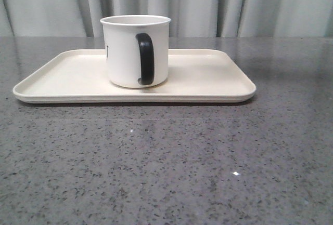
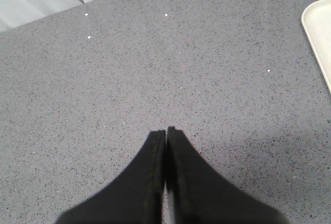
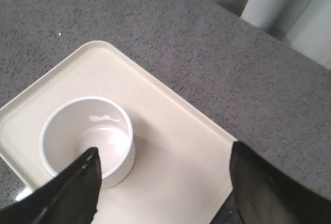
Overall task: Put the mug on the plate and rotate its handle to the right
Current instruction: 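Lower the open right gripper into the mug's rim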
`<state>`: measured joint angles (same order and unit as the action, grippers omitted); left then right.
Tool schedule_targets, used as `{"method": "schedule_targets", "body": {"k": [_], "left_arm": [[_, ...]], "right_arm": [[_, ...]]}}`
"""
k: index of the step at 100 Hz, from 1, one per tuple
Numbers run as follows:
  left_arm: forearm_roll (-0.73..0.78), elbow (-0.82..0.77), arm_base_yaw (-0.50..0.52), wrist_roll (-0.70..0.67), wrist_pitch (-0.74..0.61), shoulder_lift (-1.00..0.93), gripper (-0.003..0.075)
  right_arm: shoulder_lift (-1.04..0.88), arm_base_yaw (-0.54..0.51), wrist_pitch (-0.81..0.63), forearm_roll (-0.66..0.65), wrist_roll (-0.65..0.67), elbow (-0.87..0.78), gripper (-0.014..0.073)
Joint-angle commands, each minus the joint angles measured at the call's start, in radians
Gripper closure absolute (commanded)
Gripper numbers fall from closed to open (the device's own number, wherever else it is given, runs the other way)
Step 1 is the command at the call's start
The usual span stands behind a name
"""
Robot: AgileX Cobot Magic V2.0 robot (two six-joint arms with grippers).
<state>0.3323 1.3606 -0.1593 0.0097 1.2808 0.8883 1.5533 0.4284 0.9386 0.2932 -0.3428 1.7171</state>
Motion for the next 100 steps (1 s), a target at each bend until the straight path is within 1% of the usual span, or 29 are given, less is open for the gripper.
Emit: {"method": "schedule_targets", "body": {"k": [1,29,58,86,100], "left_arm": [[0.022,0.021,0.002,-0.010,-0.050,-0.005,0.0740],[0.022,0.021,0.002,-0.010,-0.050,-0.005,0.0740],[0.022,0.021,0.002,-0.010,-0.050,-0.005,0.0740],[0.022,0.021,0.002,-0.010,-0.050,-0.005,0.0740],[0.022,0.021,0.002,-0.010,-0.050,-0.005,0.0740]], "right_arm": [[-0.012,0.014,-0.046,0.022,-0.010,0.034,0.0076],[0.047,0.039,-0.038,0.039,-0.010,0.034,0.0076],[0.109,0.039,-0.028,0.082,-0.009,0.032,0.0076],[0.161,0.040,-0.012,0.160,-0.009,0.029,0.0076],[0.180,0.048,-0.007,0.162,-0.009,0.029,0.0076]]}}
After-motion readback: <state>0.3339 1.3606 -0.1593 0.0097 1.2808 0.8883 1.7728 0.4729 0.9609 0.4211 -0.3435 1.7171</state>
